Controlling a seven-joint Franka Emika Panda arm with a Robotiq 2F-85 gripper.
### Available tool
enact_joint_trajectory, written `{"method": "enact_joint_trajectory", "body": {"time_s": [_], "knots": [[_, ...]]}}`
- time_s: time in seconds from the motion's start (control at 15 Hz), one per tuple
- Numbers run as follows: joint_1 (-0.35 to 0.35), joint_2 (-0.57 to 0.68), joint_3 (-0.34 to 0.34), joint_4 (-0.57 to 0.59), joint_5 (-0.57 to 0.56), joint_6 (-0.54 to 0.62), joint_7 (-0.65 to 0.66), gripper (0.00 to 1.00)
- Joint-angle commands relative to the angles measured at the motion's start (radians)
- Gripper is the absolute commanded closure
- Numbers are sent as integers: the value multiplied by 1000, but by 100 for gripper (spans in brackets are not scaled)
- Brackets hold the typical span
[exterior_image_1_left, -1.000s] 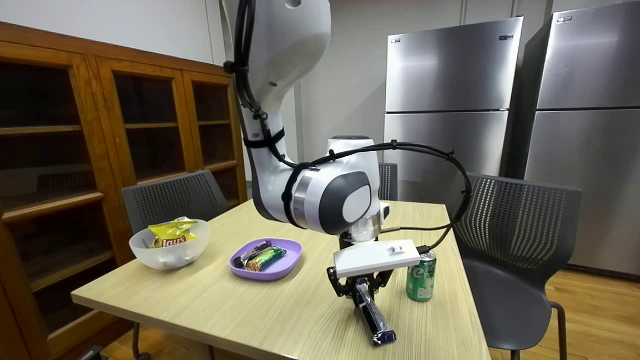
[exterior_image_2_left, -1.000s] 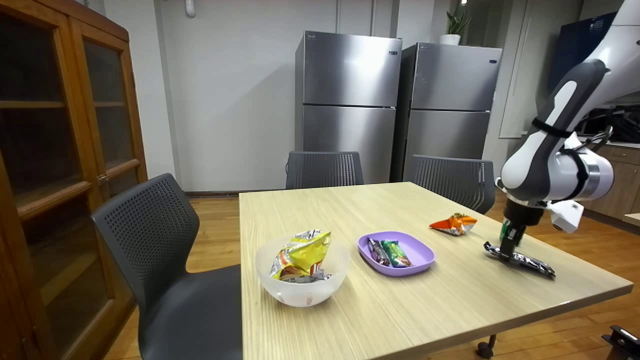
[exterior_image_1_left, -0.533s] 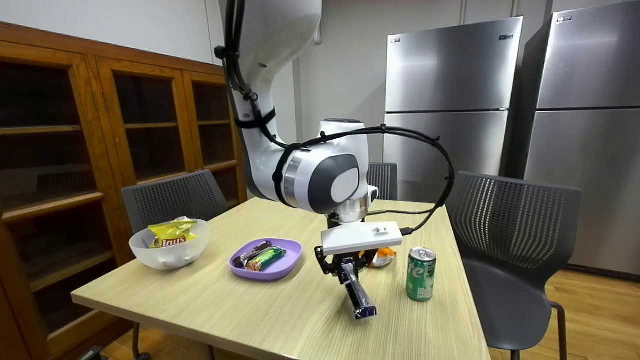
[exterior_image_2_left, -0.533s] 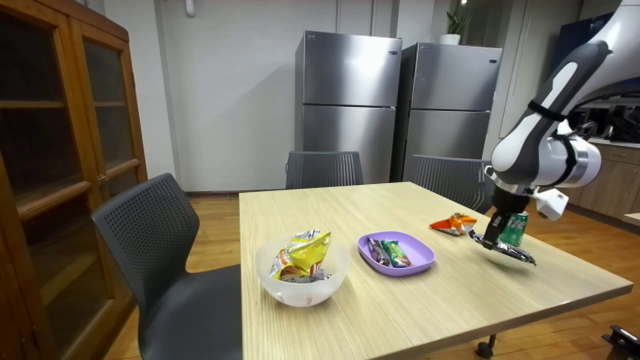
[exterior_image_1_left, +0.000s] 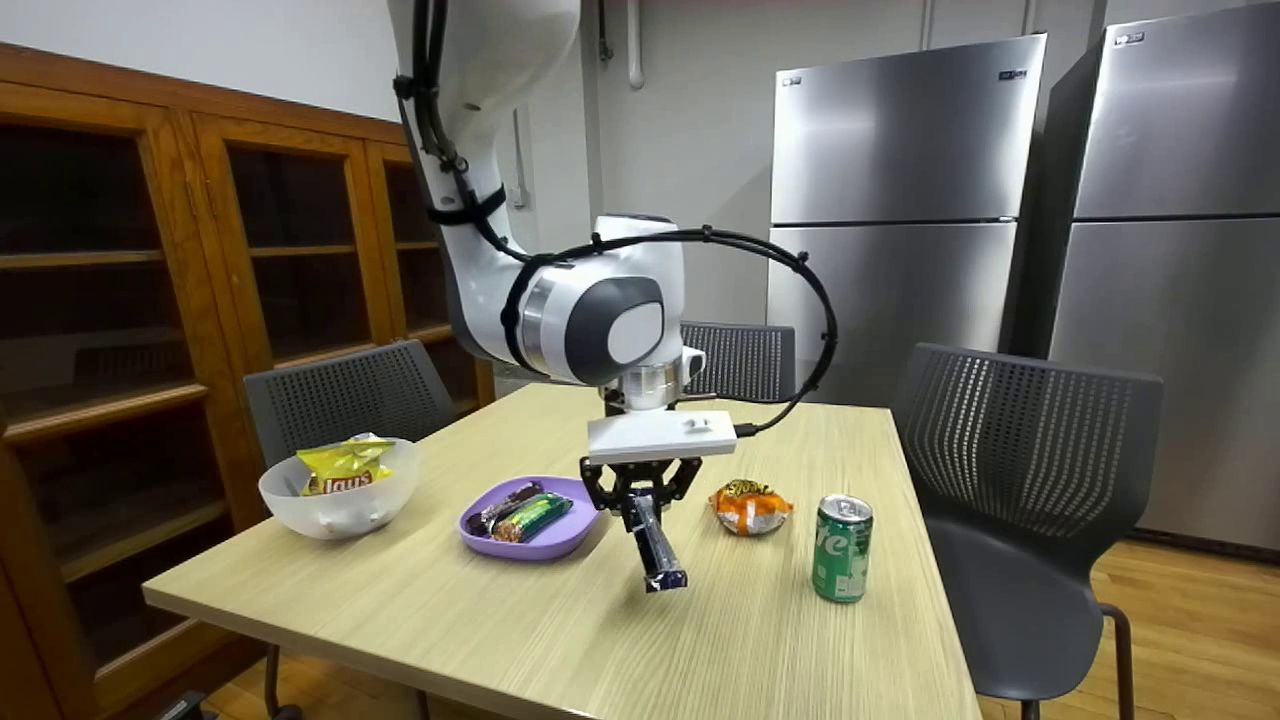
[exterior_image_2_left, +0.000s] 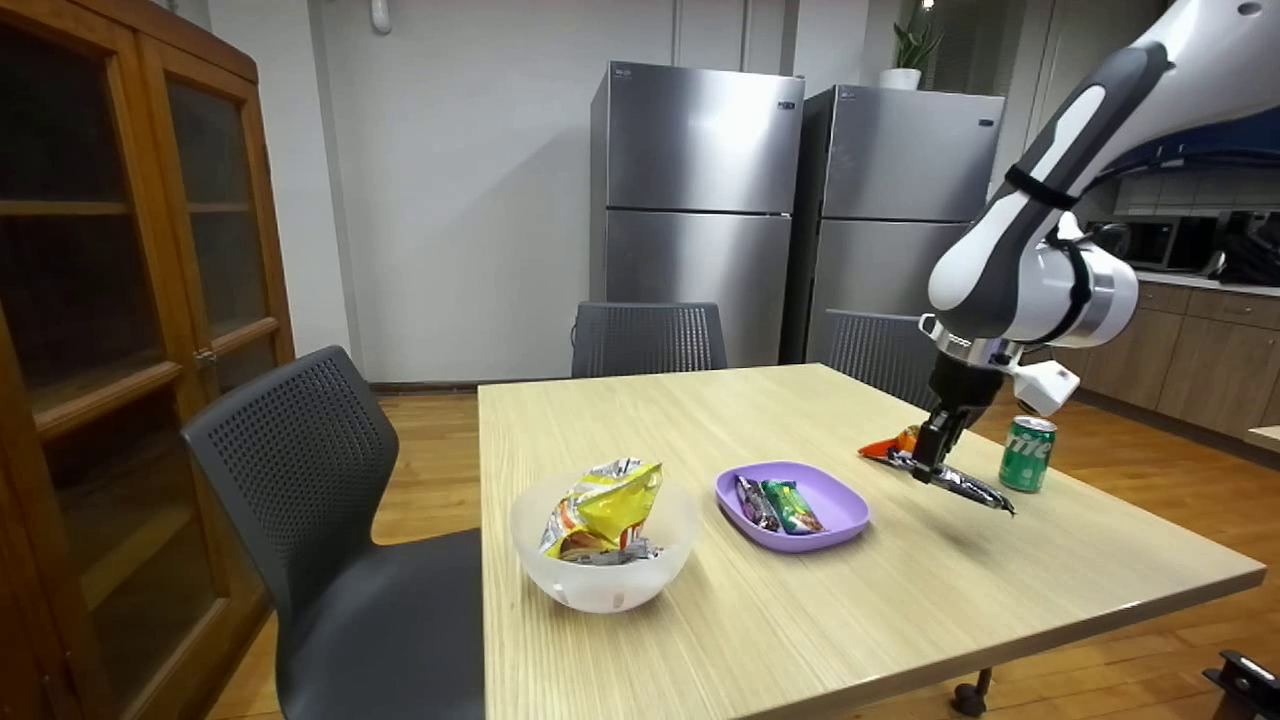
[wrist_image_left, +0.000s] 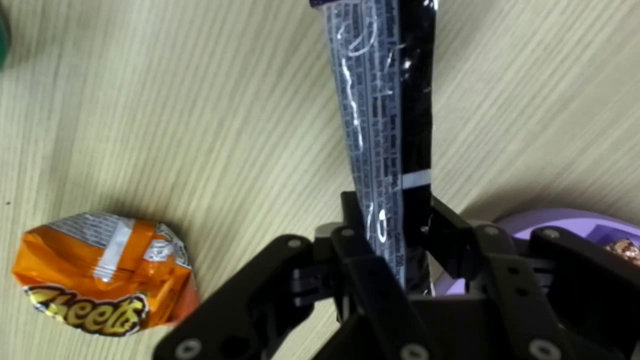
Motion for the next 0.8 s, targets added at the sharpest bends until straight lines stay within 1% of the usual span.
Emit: {"method": "enact_joint_trajectory", "body": {"time_s": [0.0,0.2,0.4,0.73], "knots": [[78,-49,-11,-3,61,-60,65,91],[132,-53,-15,5,104,-59,122,91],[183,-51,-26,22,120,-71,207,91],[281,-26,-83,74,91,-116,375,91]]}}
